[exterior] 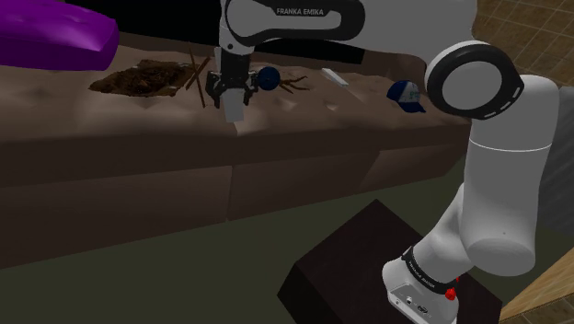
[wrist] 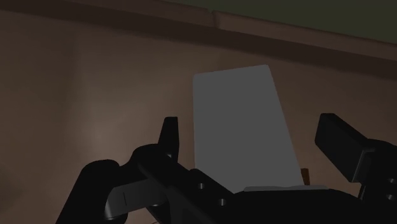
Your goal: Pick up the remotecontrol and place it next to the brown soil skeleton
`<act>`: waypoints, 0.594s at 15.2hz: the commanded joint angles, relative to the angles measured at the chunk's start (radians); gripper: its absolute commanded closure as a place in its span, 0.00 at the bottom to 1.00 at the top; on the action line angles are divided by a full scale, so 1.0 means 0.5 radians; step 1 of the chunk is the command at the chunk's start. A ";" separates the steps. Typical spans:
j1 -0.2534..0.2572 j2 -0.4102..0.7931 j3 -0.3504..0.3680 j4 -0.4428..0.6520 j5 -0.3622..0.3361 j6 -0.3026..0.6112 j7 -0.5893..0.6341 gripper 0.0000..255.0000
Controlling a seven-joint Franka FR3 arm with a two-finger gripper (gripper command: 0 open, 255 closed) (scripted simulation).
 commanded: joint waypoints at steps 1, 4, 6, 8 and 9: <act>-0.001 0.010 -0.001 0.132 0.001 -0.125 -0.008 0.00; 0.001 0.013 0.000 0.189 0.002 -0.180 -0.009 0.00; 0.001 0.013 0.000 0.190 0.002 -0.180 -0.009 0.00; 0.001 0.013 0.000 0.190 0.002 -0.180 -0.009 0.00; 0.001 0.013 0.000 0.190 0.002 -0.180 -0.009 0.00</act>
